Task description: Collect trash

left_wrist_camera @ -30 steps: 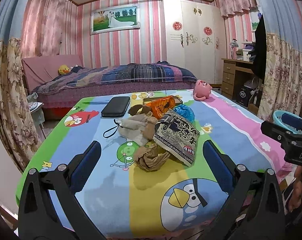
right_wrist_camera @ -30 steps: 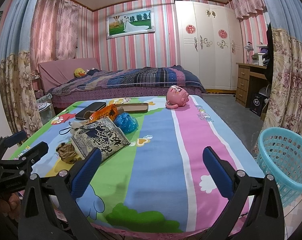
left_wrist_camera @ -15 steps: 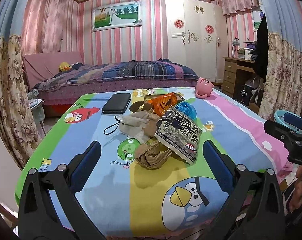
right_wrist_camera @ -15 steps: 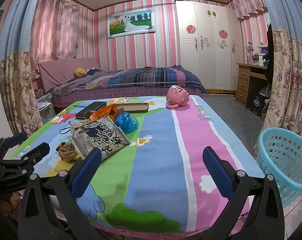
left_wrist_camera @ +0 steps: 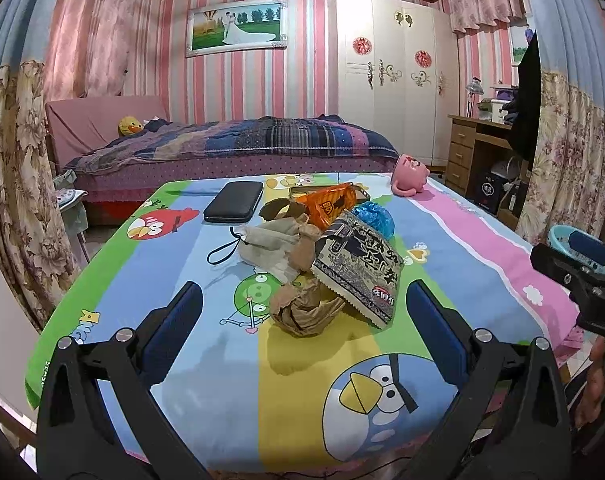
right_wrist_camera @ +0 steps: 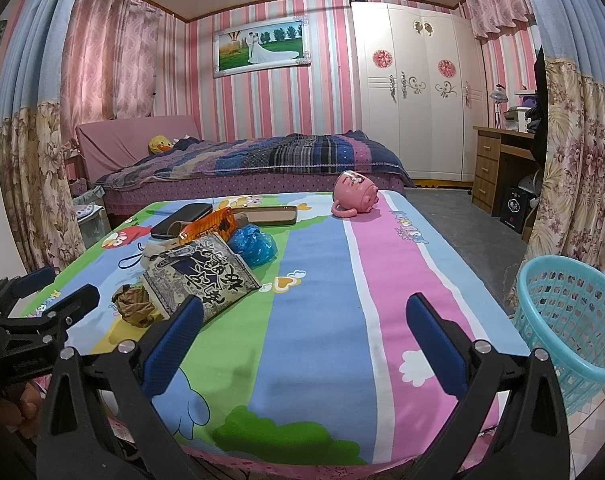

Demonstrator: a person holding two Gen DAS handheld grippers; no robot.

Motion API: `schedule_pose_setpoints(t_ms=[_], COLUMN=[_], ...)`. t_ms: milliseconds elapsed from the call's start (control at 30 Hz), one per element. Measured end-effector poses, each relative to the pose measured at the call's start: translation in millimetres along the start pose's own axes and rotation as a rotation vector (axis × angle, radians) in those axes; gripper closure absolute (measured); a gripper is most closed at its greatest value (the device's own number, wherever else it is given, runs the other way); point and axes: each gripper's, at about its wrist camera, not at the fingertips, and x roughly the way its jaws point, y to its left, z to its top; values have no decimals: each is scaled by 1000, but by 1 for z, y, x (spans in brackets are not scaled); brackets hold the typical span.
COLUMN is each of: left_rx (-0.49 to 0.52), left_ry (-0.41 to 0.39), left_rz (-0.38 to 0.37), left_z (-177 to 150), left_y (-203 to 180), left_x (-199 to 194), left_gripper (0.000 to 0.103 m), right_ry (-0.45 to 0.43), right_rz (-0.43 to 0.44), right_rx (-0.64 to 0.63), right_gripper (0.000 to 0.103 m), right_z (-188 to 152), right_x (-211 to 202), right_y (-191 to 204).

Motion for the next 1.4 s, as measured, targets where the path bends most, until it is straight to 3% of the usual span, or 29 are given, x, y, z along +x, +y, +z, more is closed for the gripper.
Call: schedule_pose_setpoints(t_ms=[267, 533, 1400], left_rx=[-24, -16, 25], left_ry=[32, 20, -17], left_rz=[24, -8, 35], left_z=[1, 0, -4], left_y=[0, 1, 0], left_x=[6, 2, 2], left_gripper=[4, 4, 5], right_ry=[0, -2, -13], right_rz=[-1, -1, -17], right_rx=[-1, -1, 57], right_gripper=[4, 4, 4], right_z=[0, 0, 3], right_x=[-1, -1, 3], right_y=[0, 0, -6])
